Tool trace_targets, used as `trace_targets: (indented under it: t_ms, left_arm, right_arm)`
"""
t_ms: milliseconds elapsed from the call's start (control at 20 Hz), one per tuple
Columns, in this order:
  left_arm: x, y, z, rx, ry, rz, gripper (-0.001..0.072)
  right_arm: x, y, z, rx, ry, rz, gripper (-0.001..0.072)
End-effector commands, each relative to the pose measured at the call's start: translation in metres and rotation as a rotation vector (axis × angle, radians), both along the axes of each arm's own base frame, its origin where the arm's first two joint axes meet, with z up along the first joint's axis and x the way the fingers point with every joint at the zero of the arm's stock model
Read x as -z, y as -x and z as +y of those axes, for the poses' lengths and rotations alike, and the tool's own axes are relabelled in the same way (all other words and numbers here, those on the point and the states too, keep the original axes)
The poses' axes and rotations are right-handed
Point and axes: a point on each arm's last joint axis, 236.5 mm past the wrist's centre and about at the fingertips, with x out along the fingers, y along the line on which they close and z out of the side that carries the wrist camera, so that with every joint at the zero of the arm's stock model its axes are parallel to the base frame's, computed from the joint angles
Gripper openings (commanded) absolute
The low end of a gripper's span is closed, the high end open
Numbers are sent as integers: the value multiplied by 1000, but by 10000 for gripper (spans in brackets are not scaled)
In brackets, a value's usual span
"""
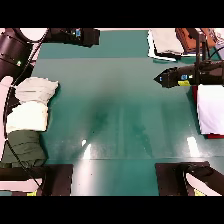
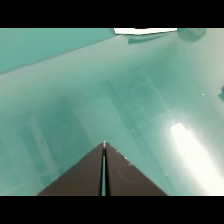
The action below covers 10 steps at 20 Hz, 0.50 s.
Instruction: Fold the shirts.
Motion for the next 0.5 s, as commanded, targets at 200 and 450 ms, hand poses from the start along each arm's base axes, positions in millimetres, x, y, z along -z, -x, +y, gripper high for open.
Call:
trace_targets:
  t_ms: [200,450]
  left_arm:
    - [-2,-2,0,-3,5,-9,27]
    - [-2,-2,-1,-3,7,-9,27]
  right_arm:
    - [0,0,1,-1,-1,1,21]
    - [1,1,1,-4,1,5,21]
